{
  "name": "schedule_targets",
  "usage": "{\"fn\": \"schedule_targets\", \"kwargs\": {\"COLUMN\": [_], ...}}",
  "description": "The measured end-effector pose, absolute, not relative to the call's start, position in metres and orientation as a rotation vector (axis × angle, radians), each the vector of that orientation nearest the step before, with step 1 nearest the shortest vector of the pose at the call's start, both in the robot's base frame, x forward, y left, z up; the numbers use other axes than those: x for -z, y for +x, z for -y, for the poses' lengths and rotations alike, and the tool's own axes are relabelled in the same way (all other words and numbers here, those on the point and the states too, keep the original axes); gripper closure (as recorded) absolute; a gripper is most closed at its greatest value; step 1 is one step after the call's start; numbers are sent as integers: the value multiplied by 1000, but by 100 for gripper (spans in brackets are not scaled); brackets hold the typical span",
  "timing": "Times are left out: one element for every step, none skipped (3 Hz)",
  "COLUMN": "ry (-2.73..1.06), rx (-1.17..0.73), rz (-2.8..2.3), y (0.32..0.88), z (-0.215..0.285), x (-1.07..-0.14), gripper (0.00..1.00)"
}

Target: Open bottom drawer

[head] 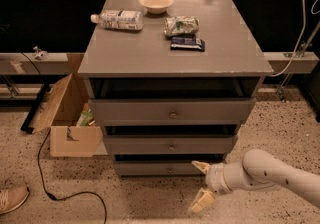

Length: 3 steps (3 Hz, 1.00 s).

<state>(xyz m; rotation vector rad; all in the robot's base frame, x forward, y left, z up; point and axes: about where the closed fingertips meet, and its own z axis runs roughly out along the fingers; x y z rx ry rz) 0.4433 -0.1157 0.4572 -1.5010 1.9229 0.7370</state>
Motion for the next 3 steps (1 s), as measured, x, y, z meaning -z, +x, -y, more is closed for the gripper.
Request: {"fn": "schedule_targets", "kwargs": {"ry": [-1501,-1541,-1567], "rx": [-737,-727,-683], "rz": [-1923,-1919,-1939], "y": [443,448,473], "z": [116,113,126], "x": [-457,-426,-332], "gripper": [0,0,0]}}
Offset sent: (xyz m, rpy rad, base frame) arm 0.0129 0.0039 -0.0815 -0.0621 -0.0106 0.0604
